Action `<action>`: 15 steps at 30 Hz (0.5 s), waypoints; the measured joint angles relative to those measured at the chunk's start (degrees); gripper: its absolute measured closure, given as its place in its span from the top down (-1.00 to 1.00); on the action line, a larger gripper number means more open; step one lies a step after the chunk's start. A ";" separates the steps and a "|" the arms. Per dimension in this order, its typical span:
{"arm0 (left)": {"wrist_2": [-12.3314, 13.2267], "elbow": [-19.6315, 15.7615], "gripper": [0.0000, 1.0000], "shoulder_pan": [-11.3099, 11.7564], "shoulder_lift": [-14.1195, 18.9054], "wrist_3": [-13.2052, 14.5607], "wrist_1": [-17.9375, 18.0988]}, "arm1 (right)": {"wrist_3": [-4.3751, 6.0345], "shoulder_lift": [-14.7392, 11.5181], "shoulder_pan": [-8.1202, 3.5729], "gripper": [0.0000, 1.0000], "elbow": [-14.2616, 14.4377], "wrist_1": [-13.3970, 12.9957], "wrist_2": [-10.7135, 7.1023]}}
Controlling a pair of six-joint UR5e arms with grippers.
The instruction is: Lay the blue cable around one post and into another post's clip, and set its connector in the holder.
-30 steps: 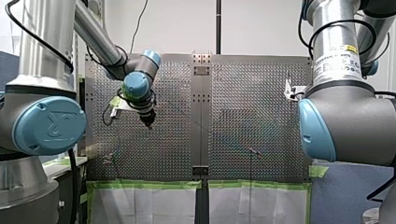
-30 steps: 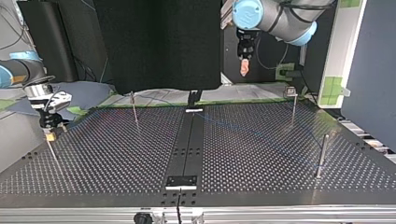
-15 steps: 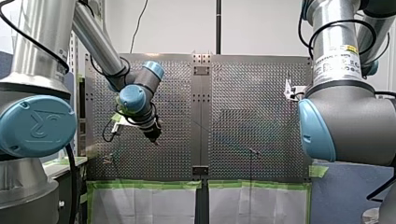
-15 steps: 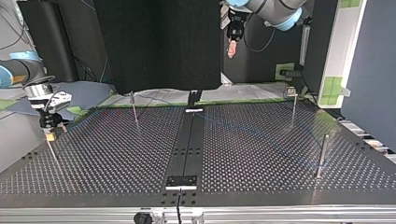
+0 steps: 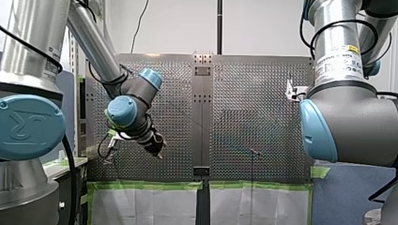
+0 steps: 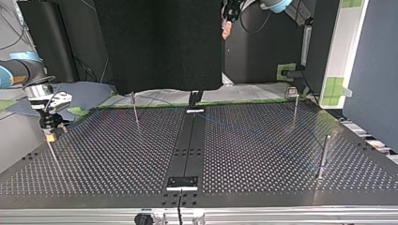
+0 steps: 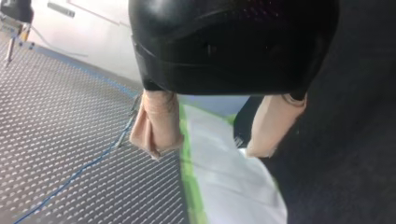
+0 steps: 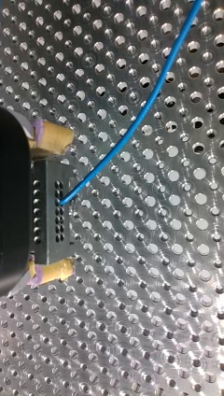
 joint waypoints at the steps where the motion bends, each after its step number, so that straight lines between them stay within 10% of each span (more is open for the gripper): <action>1: 0.16 -0.02 0.97 -0.49 -0.45 -0.49 0.49 | 0.00 0.00 0.00 1.00 0.00 0.00 0.00; 15: 2.11 5.81 0.97 -5.60 -7.40 -4.60 7.52 | 0.00 0.00 0.00 1.00 0.00 0.00 0.00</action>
